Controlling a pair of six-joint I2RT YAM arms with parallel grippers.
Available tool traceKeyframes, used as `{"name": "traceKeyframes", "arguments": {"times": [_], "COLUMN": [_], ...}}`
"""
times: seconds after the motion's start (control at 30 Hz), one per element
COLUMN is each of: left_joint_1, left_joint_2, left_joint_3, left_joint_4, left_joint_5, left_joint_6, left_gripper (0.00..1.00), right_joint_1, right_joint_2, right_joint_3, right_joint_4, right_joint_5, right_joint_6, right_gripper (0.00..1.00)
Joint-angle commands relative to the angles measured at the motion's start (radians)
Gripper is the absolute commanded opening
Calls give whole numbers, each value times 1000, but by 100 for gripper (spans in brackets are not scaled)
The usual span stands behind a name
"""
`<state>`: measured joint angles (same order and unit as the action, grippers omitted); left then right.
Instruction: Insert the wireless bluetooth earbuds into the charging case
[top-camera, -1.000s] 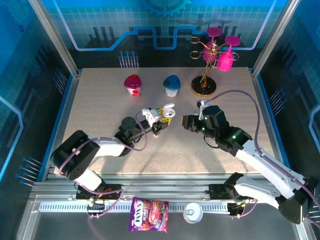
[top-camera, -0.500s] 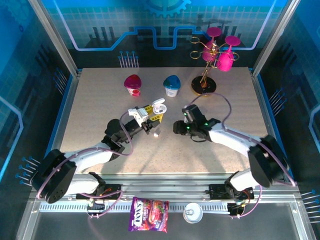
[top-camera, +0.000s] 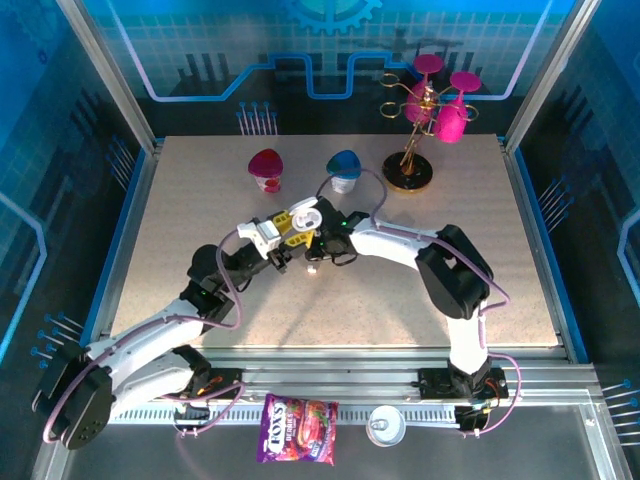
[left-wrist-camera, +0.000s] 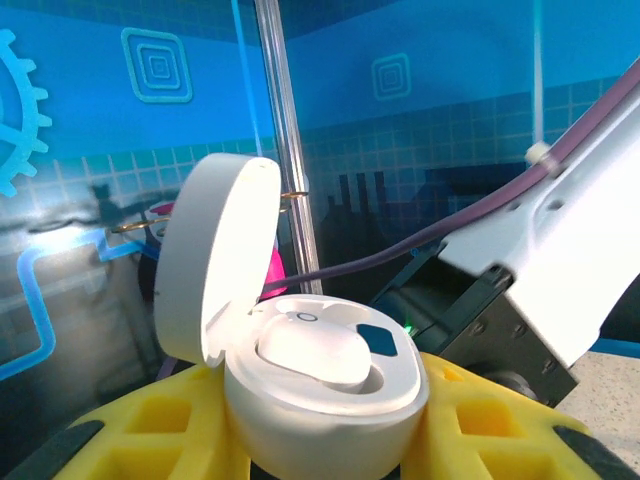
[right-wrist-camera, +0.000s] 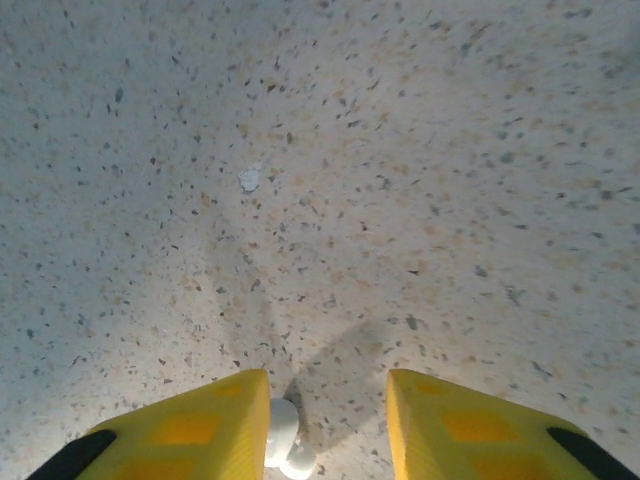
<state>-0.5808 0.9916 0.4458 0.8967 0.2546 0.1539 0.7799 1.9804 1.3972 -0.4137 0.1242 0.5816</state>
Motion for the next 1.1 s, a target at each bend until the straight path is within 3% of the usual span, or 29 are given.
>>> {"name": "traceKeyframes", "arguments": {"times": [0.0, 0.5, 0.93, 1.07], "left_joint_1": [-6, -5, -6, -5], "left_joint_2": [-31, -23, -19, -13], "left_joint_3": [-14, -20, -19, -19], "left_joint_4": [-40, -31, -28, -30], "left_joint_5": [12, 12, 3, 1], "left_joint_6": [33, 37, 35, 28], "left_gripper": [30, 30, 30, 30], "right_joint_1": [30, 79, 78, 70], "right_joint_2": [49, 171, 158, 118], "right_joint_3": [72, 197, 176, 142], "right_joint_4": [-128, -235, -236, -217], "right_joint_5": [36, 38, 23, 23], "right_joint_6": [-34, -67, -56, -53], "right_gripper": [35, 28, 23, 27]}}
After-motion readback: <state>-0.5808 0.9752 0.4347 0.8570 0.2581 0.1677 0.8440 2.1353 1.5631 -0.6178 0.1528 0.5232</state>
